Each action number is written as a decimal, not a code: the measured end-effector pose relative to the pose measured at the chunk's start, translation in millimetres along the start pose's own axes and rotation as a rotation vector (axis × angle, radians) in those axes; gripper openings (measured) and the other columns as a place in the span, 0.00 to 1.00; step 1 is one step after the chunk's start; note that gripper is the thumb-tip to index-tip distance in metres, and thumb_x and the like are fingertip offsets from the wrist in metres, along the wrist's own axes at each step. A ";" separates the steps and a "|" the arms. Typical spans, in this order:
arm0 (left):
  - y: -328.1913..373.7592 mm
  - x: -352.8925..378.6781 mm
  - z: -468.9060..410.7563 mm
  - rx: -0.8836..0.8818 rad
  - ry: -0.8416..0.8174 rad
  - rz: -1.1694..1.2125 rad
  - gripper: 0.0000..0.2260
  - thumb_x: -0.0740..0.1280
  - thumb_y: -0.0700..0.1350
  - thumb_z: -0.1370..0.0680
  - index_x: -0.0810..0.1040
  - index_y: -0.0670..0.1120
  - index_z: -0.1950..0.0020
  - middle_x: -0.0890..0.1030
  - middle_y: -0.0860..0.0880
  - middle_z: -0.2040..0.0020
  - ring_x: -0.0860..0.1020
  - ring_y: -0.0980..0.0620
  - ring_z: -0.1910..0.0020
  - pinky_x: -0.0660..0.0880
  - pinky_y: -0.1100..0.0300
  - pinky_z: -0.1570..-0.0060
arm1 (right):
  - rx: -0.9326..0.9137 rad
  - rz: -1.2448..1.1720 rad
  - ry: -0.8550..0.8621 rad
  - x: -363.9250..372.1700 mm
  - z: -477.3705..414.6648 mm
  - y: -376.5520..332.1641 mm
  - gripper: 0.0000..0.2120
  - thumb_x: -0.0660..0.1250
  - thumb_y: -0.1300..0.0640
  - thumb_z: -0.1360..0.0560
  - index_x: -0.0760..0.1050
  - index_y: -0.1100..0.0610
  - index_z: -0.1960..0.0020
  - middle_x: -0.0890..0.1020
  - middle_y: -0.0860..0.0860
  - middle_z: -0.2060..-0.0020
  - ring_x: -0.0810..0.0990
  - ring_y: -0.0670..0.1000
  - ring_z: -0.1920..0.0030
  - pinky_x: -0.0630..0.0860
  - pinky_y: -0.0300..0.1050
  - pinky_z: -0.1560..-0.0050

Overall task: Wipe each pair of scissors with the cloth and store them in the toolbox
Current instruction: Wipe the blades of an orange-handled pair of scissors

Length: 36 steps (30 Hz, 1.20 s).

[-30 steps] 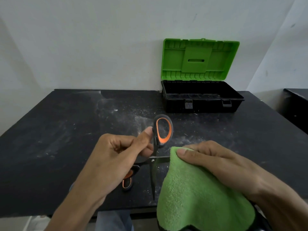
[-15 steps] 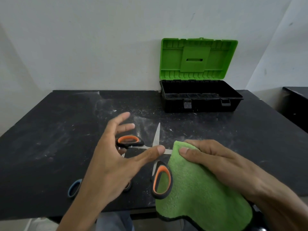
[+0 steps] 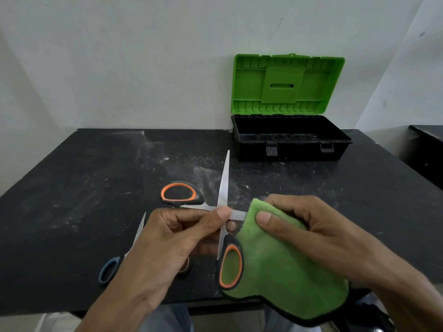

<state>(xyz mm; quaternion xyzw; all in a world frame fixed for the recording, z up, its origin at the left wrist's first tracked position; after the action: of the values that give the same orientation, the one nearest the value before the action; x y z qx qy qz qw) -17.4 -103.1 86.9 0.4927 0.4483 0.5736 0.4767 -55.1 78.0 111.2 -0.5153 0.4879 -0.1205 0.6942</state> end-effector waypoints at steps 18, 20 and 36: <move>25.1 1.9 10.0 0.202 0.046 -0.158 0.13 0.72 0.50 0.31 0.85 0.40 0.66 0.84 0.41 0.67 0.81 0.45 0.71 0.77 0.60 0.68 | -0.025 0.013 0.034 -14.2 1.2 -17.5 0.08 0.72 0.42 0.25 0.89 0.42 0.56 0.88 0.42 0.58 0.88 0.44 0.60 0.83 0.44 0.61; 24.0 10.3 8.1 0.195 0.003 -0.161 0.12 0.72 0.49 0.30 0.85 0.40 0.66 0.84 0.43 0.68 0.80 0.52 0.71 0.77 0.62 0.70 | -0.075 0.006 0.034 -7.9 -1.2 -22.1 0.07 0.73 0.45 0.24 0.89 0.43 0.55 0.88 0.40 0.59 0.87 0.41 0.59 0.79 0.36 0.60; 15.2 7.4 4.1 0.080 0.024 -0.047 0.12 0.73 0.47 0.31 0.85 0.37 0.65 0.83 0.41 0.68 0.78 0.49 0.75 0.76 0.62 0.75 | 0.024 -0.134 0.047 -0.3 -5.7 -16.7 0.11 0.71 0.46 0.22 0.88 0.52 0.53 0.90 0.51 0.59 0.90 0.51 0.57 0.86 0.54 0.56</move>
<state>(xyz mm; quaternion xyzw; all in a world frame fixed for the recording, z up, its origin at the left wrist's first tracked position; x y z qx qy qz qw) -15.3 -97.8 103.3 0.4936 0.4880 0.5499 0.4646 -54.2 67.4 125.4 -0.5353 0.4671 -0.1848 0.6790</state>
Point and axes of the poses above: each hand's wrist, its own z-axis away from the middle knuckle, its own x-axis out of the palm, y = z × x, the point moved 7 cm from there along -z, towards the middle knuckle
